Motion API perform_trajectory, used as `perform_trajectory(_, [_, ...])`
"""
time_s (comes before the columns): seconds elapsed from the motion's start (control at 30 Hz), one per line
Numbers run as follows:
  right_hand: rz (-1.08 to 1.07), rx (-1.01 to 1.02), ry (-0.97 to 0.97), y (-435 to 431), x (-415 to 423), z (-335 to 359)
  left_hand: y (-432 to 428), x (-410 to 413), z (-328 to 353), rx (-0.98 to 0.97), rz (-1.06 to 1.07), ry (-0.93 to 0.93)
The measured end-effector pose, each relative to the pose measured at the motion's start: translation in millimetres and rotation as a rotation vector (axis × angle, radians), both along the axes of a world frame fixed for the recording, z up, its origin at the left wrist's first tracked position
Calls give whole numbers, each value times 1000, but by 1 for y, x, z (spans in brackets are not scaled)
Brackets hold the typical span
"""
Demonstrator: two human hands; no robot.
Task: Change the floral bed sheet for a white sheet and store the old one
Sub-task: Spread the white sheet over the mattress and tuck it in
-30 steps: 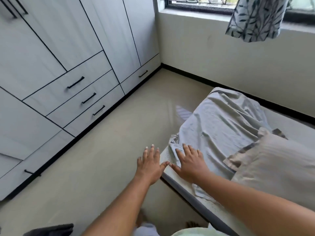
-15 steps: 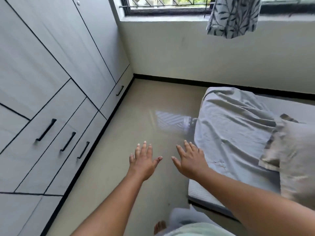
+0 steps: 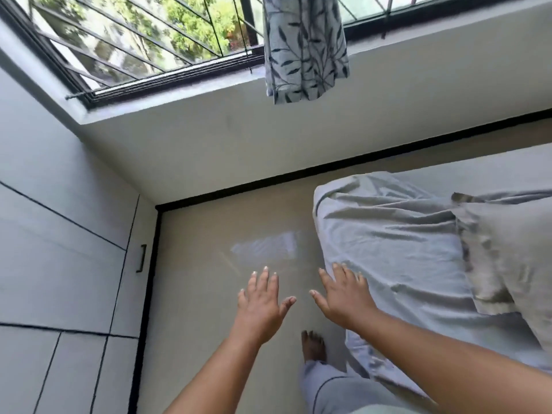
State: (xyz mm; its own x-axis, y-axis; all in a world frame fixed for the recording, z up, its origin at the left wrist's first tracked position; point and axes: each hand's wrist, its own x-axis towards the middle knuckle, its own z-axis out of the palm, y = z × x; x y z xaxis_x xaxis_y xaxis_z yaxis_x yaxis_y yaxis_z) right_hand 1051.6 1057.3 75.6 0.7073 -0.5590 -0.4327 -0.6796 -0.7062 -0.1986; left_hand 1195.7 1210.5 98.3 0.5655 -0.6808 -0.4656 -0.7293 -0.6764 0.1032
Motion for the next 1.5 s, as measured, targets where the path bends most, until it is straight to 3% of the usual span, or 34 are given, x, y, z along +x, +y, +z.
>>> perform_trajectory(0.33, [-199,-110,-30,-144,166,42,-184,187,27,-61,-287,0])
perform_trajectory(0.77, [-827,-161,11,-264,306,50,-430,371,45,-68,-928,20])
perform_trajectory(0.9, [-974,-140,21,-279,309,52,-487,371,47,-69,-1105,31])
perform_trajectory(1.23, [-1396,-23,26,-377,257,30,-658,272,38,-37,-1558,6])
perform_trajectory(1.5, [-1630,-122,-35,-458,212,42,-772,182,35,-42,-1759,-2])
